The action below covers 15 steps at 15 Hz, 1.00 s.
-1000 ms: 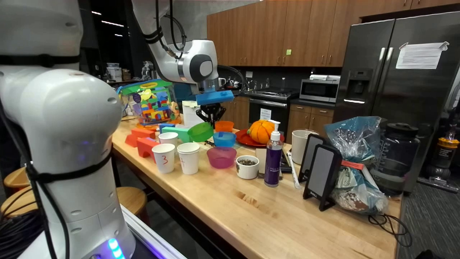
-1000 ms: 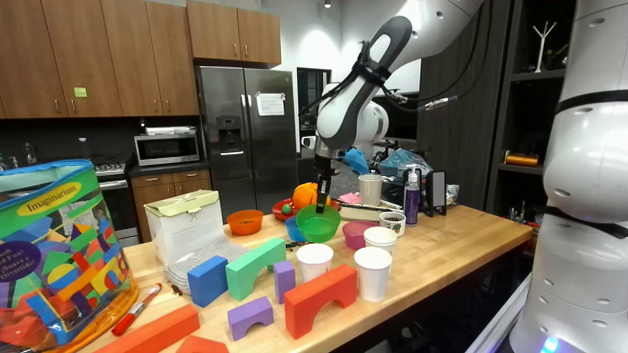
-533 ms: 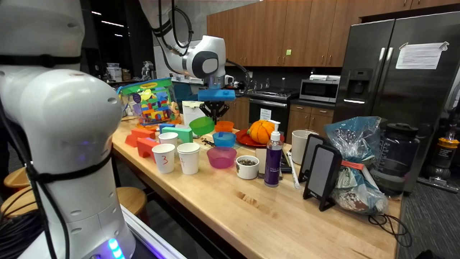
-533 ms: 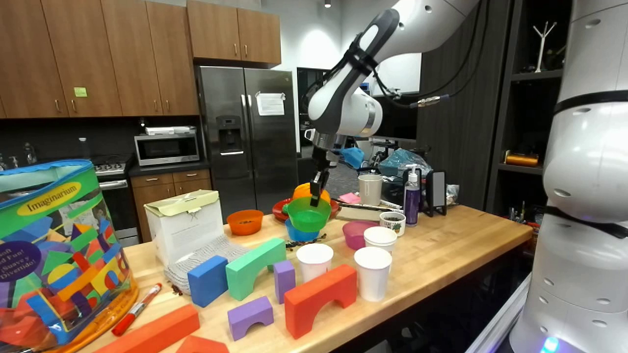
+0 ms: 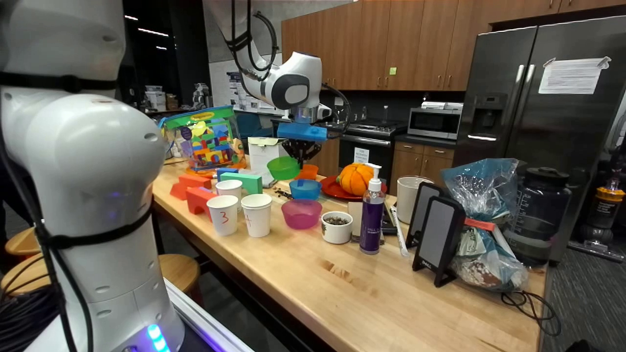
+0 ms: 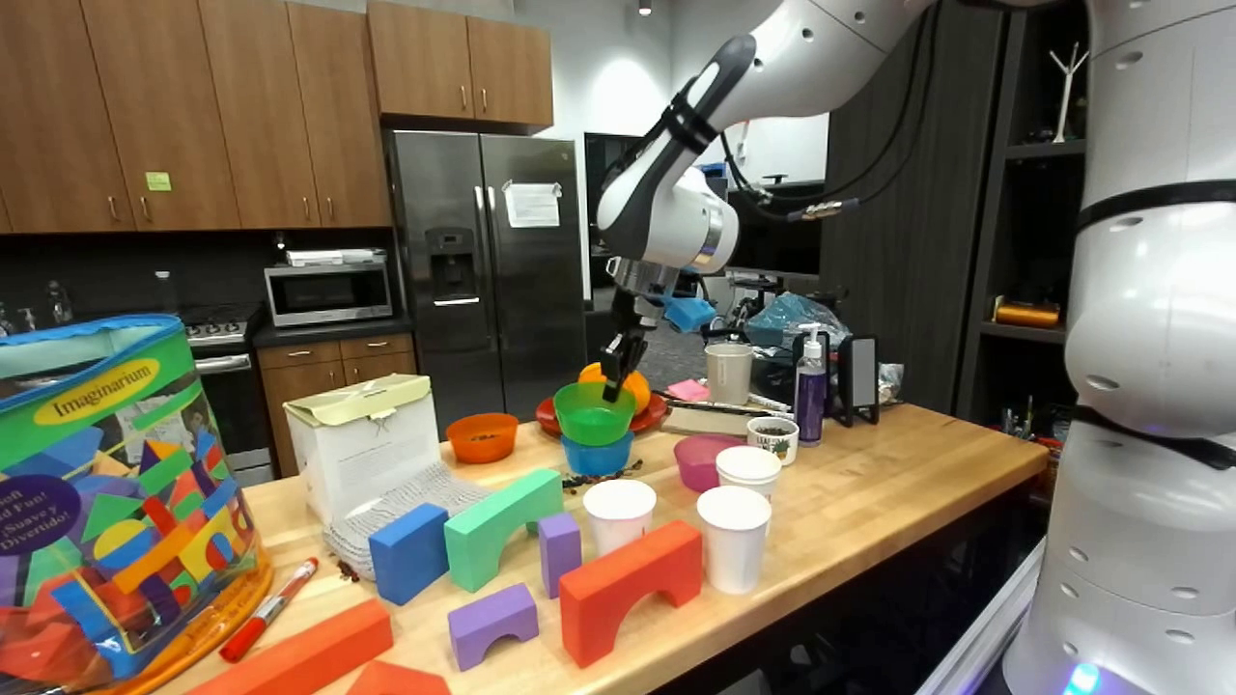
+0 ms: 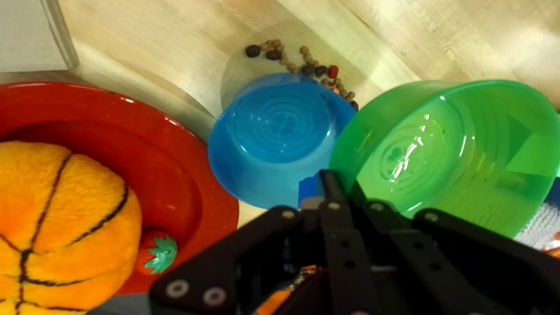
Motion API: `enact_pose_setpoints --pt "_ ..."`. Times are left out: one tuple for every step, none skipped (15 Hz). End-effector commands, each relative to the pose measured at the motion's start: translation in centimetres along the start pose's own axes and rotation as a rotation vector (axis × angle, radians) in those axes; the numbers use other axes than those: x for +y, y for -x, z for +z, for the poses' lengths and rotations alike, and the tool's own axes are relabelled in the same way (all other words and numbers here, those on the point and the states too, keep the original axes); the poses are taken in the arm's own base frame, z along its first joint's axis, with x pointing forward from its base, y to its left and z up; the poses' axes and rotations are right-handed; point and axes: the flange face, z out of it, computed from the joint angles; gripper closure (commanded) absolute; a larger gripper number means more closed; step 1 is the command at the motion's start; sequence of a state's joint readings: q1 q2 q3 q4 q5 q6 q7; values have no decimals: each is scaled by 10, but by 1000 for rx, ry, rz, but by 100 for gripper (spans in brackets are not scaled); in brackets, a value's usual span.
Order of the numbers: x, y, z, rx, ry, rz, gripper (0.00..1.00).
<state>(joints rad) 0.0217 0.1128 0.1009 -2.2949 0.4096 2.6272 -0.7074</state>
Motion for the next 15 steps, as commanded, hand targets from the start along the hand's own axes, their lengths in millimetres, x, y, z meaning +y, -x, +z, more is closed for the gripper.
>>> enact_pose_setpoints --pt "21 -9 5 17 -33 80 99" --pt "25 -10 6 23 -35 95 99" --pt "30 -10 6 29 -24 114 99" --pt "35 -11 5 37 -10 130 99" --pt "40 -11 3 44 2 148 99" --pt "45 -11 2 51 17 168 99" --pt "49 -12 1 57 25 185 99" --pt "52 -13 1 61 32 199 99" --pt "54 -14 2 63 35 211 99" --pt "55 -14 4 64 36 221 99" --pt "56 -14 7 62 35 228 99" --pt "56 -15 10 61 34 234 99" --pt "55 -15 13 58 35 238 99" --pt "55 -15 17 55 35 243 99" --pt "56 -15 19 52 36 246 99"
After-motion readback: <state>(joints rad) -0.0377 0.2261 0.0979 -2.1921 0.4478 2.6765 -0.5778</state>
